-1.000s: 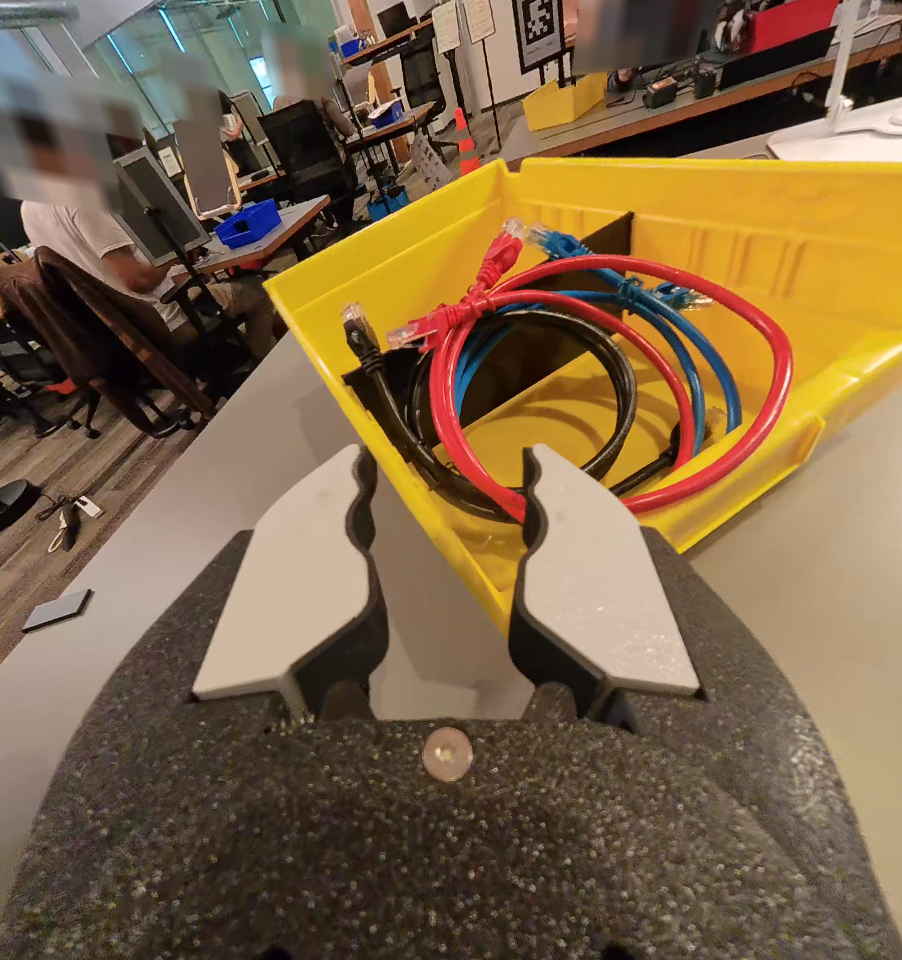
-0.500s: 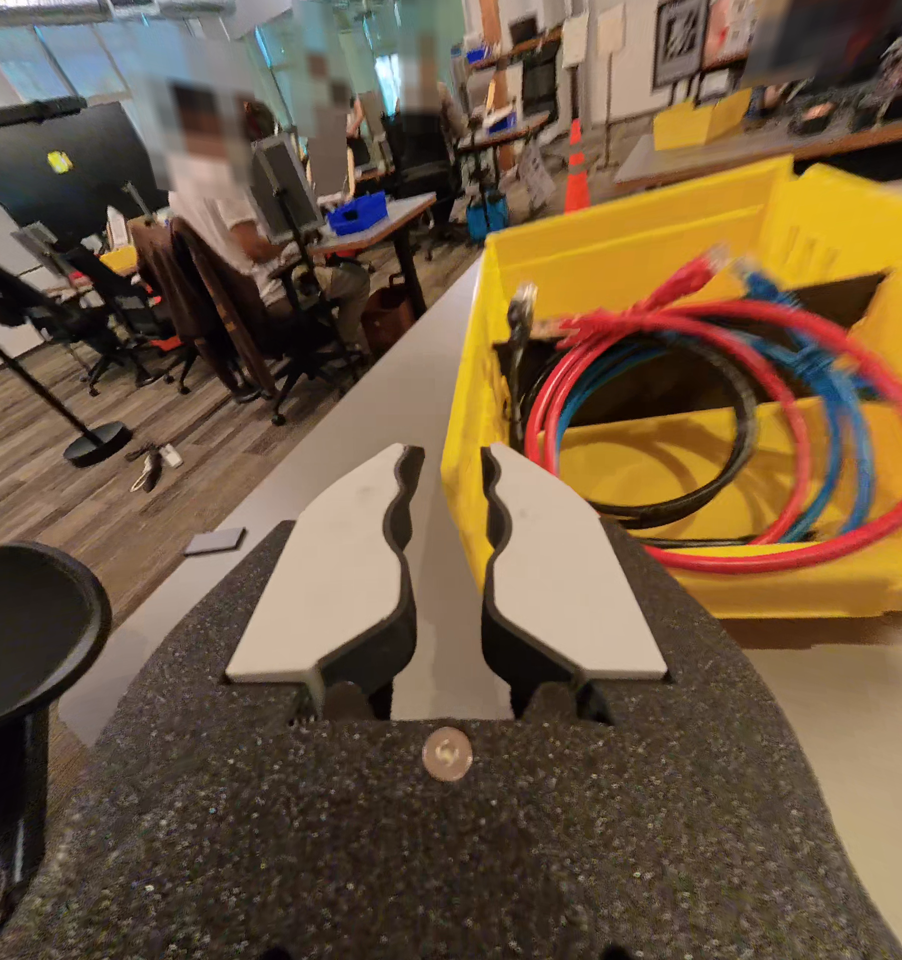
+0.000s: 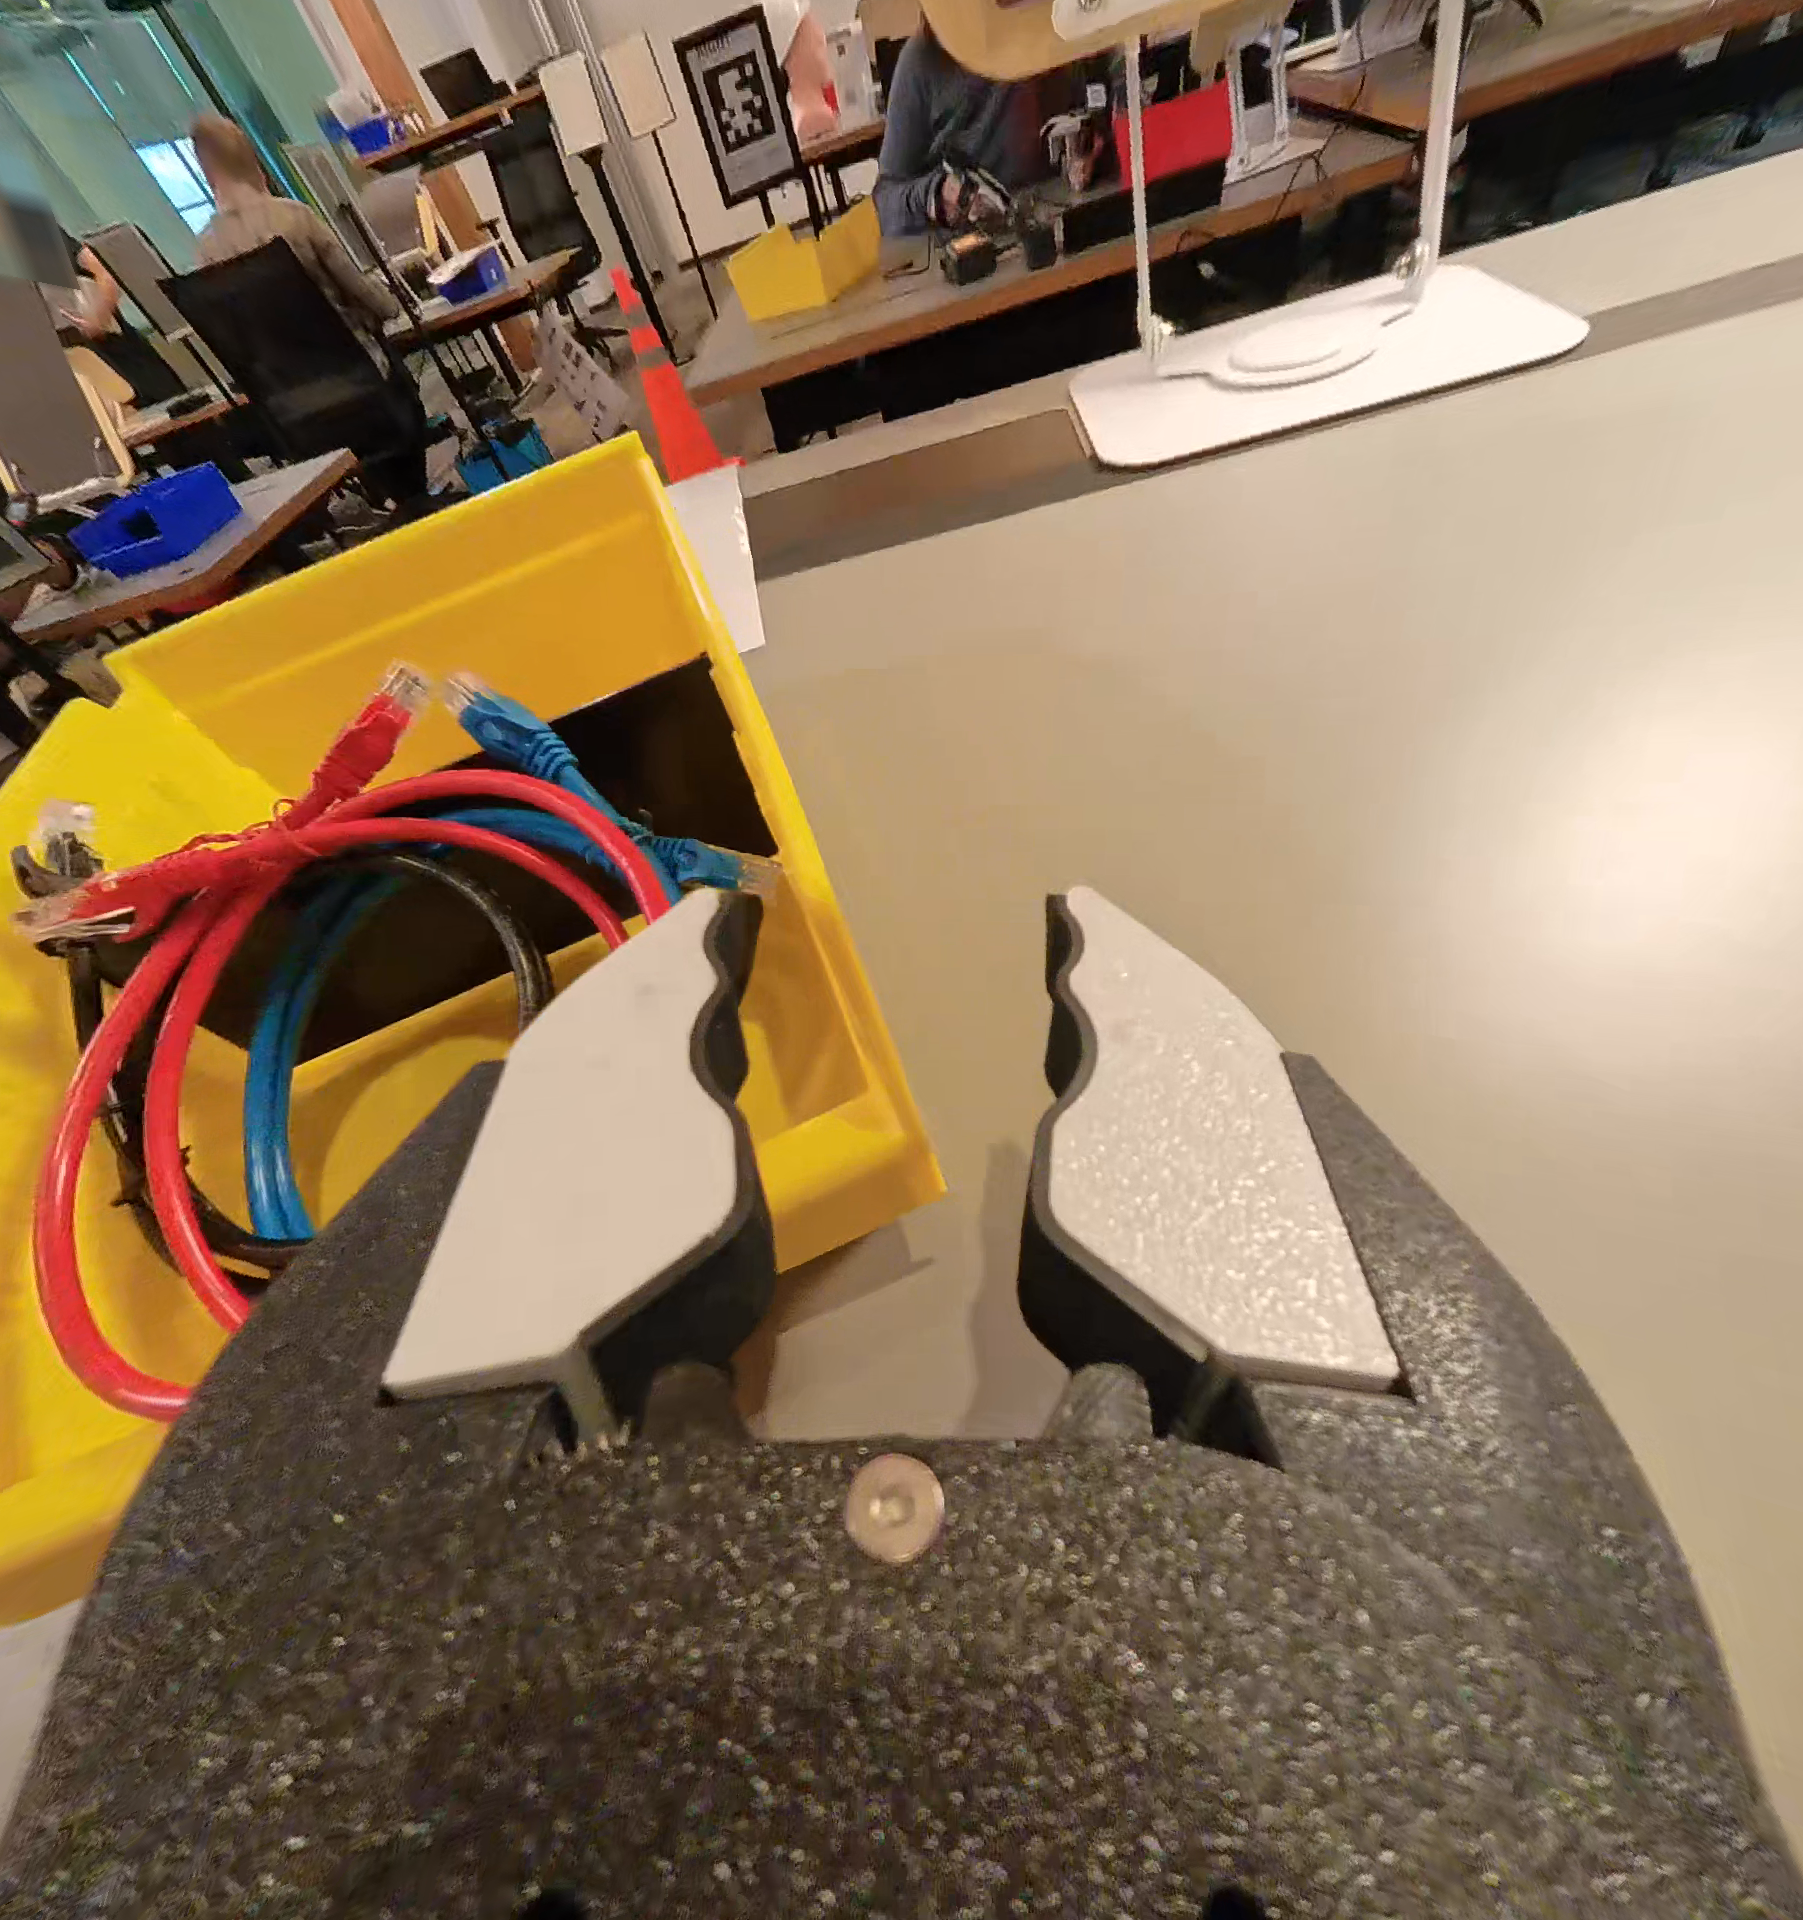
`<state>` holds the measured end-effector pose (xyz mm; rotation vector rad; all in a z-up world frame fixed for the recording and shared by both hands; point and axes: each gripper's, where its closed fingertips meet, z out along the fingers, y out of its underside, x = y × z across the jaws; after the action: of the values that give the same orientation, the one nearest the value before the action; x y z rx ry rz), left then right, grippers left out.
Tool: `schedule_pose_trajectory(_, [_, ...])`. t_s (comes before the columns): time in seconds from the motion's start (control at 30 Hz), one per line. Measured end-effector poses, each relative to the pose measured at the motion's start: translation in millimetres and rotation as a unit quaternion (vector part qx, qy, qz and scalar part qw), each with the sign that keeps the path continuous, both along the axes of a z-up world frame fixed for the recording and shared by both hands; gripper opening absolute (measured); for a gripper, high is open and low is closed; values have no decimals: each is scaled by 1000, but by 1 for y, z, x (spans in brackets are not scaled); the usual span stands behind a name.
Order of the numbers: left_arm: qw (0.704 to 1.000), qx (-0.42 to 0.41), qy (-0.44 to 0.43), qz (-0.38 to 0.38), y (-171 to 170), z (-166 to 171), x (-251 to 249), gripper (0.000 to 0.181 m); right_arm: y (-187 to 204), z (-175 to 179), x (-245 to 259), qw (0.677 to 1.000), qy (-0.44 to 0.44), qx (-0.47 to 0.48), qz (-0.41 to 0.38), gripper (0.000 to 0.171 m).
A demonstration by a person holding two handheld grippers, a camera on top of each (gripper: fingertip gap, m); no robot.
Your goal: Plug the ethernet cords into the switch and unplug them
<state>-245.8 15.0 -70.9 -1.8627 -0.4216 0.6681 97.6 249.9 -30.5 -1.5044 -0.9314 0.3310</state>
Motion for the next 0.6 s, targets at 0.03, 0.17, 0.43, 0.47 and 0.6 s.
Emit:
schedule_pose_trajectory(0.03, [1000, -1, 1, 0, 1, -1, -2, 52, 5, -7, -5, 1000, -2, -11, -3, 83])
schedule_pose_trajectory(0.17, [1000, -25, 5, 2, 2, -6, -10, 42, 20, -39, -9, 998, -46, -7, -40, 69])
schedule_pose_trajectory(0.43, [999, -36, 17, 19, -9, -11, -17, 24, 23, -39, 16, 997, -38, 17, -66, 48])
schedule_pose_trajectory(0.47, [999, -34, 17, 20, -10, -11, -17, 24, 25, -39, 21, 996, -37, 21, -74, 46])
schedule_pose_trajectory(0.6, [999, -34, 19, 24, -12, -11, -19, 24, 37, -33, 47, 993, -17, 32, -108, 37])
